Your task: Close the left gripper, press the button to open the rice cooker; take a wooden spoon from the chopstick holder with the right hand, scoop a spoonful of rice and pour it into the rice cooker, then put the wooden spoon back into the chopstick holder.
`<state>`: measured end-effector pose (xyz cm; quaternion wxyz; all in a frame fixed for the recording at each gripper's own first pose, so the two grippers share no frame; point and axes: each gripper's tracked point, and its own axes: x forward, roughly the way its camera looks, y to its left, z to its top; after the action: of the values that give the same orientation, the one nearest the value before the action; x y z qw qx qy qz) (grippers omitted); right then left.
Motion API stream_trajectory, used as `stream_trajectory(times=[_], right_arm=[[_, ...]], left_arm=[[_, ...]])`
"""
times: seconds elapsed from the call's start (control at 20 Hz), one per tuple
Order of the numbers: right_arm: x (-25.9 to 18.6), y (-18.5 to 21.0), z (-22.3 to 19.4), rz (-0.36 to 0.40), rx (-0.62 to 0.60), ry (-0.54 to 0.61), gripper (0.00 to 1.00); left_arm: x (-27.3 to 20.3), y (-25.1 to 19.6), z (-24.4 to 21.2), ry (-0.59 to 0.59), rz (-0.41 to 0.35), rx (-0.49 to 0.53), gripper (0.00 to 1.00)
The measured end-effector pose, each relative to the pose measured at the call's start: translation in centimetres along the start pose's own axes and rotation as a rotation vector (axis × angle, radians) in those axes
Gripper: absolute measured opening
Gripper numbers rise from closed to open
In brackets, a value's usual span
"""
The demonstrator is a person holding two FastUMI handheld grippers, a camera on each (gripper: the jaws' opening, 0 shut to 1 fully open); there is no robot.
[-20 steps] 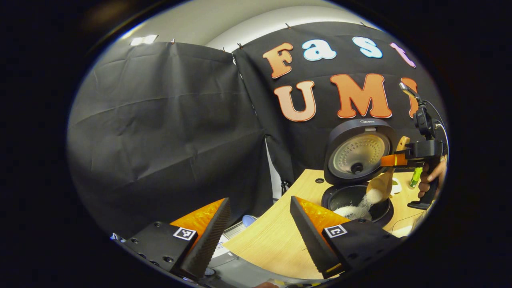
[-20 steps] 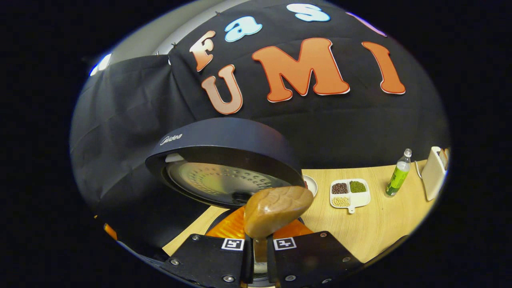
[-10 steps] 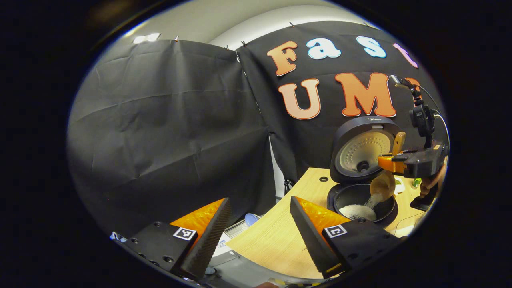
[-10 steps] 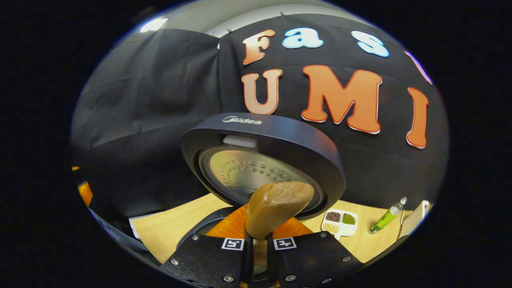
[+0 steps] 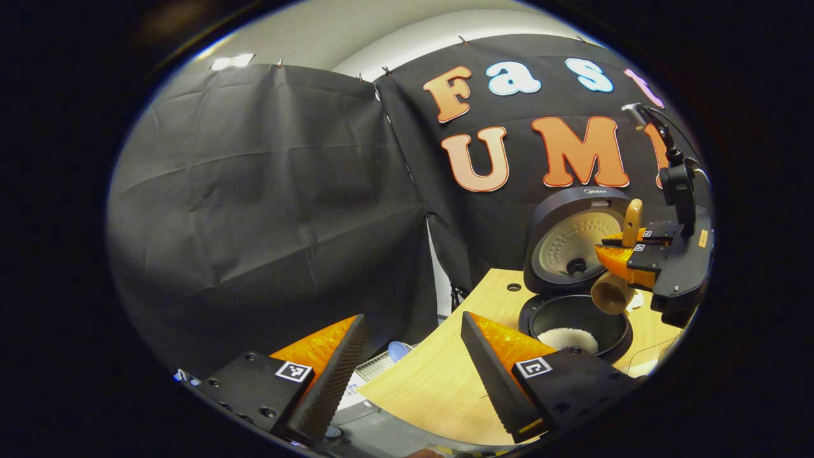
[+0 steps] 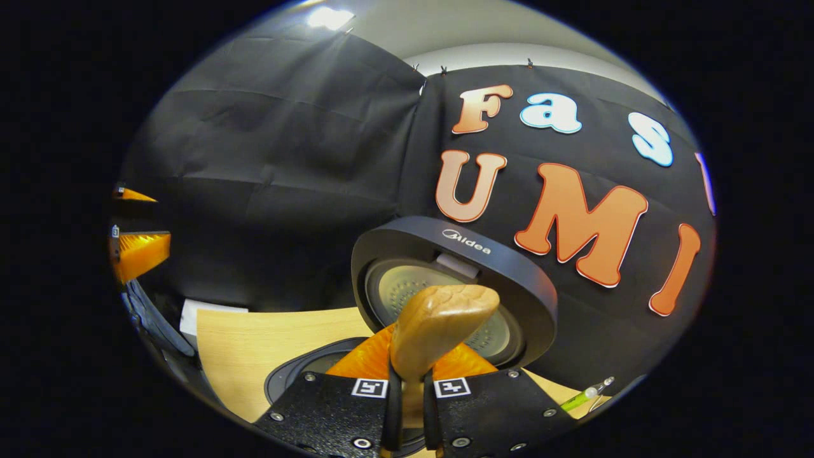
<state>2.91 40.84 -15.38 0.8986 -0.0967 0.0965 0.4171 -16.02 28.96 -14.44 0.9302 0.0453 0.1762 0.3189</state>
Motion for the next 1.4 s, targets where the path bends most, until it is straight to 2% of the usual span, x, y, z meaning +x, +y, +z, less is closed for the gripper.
stream_trajectory(times=[0.05, 0.1, 0.2, 0.25, 0.5, 0.55, 0.6, 0.65, 0.9, 0.95, 1.0, 1.05, 1.1, 1.15, 1.2, 1.25, 1.3, 1.35, 1.4], right_arm=[[-0.5, -0.5, 0.1, 0.013, 0.054, -0.002, 0.12], [-1.0, -1.1, 0.3, 0.02, 0.116, -0.003, 0.13], [-2.9, -3.0, 1.0, 0.012, 0.236, -0.007, 0.12], [-3.9, -4.2, 1.4, 0.004, 0.292, -0.011, 0.12], [-8.9, -11.8, 0.0, -0.118, 0.529, -0.023, 0.13], [-9.9, -13.2, -0.6, -0.152, 0.566, -0.022, 0.13], [-11.1, -14.8, -1.3, -0.189, 0.593, -0.018, 0.13], [-12.3, -16.3, -2.3, -0.231, 0.614, -0.011, 0.13], [-17.7, -21.5, -8.8, -0.398, 0.677, 0.055, 0.13], [-18.9, -22.1, -10.1, -0.426, 0.683, 0.069, 0.13], [-20.0, -22.7, -11.3, -0.456, 0.688, 0.085, 0.13], [-21.1, -23.2, -12.4, -0.484, 0.69, 0.102, 0.13], [-22.2, -23.6, -13.6, -0.511, 0.697, 0.12, 0.14], [-23.2, -24.0, -14.8, -0.536, 0.706, 0.136, 0.13], [-24.1, -24.3, -15.9, -0.559, 0.717, 0.15, 0.14], [-25.0, -24.5, -16.8, -0.579, 0.727, 0.164, 0.13], [-25.7, -24.8, -17.8, -0.597, 0.736, 0.175, 0.13], [-26.4, -25.0, -18.7, -0.616, 0.742, 0.186, 0.14], [-26.9, -25.1, -19.7, -0.634, 0.751, 0.195, 0.14]], left_arm=[[0.0, -0.4, 0.2, -0.003, -0.005, -0.001, 0.93], [0.2, -0.9, 0.5, -0.005, -0.012, -0.002, 1.0], [0.3, -2.1, 1.0, -0.013, -0.022, -0.01, 1.0], [0.3, -3.0, 1.3, -0.016, -0.031, -0.018, 0.93], [-0.4, -8.1, 2.3, -0.029, -0.109, -0.009, 0.93], [-0.5, -9.1, 2.5, -0.029, -0.127, -0.006, 1.0], [-0.8, -9.9, 2.4, -0.028, -0.143, -0.001, 1.0], [-0.9, -10.8, 2.6, -0.027, -0.161, 0.004, 0.93], [-1.7, -14.4, 3.5, -0.033, -0.228, 0.021, 0.93], [-1.8, -15.0, 3.4, -0.03, -0.24, 0.025, 0.93], [-1.9, -15.7, 3.4, -0.027, -0.252, 0.031, 1.0], [-1.9, -16.3, 3.5, -0.025, -0.263, 0.036, 1.0], [-2.0, -16.9, 3.5, -0.018, -0.279, 0.041, 0.93], [-2.2, -17.4, 3.4, -0.015, -0.291, 0.046, 1.0], [-2.4, -17.8, 3.6, -0.015, -0.299, 0.053, 0.93], [-2.5, -17.9, 3.7, -0.019, -0.304, 0.058, 0.93], [-2.5, -18.2, 3.8, -0.022, -0.308, 0.063, 1.0], [-2.7, -18.5, 3.8, -0.024, -0.312, 0.067, 1.0], [-2.9, -18.7, 3.8, -0.026, -0.316, 0.071, 0.93]])
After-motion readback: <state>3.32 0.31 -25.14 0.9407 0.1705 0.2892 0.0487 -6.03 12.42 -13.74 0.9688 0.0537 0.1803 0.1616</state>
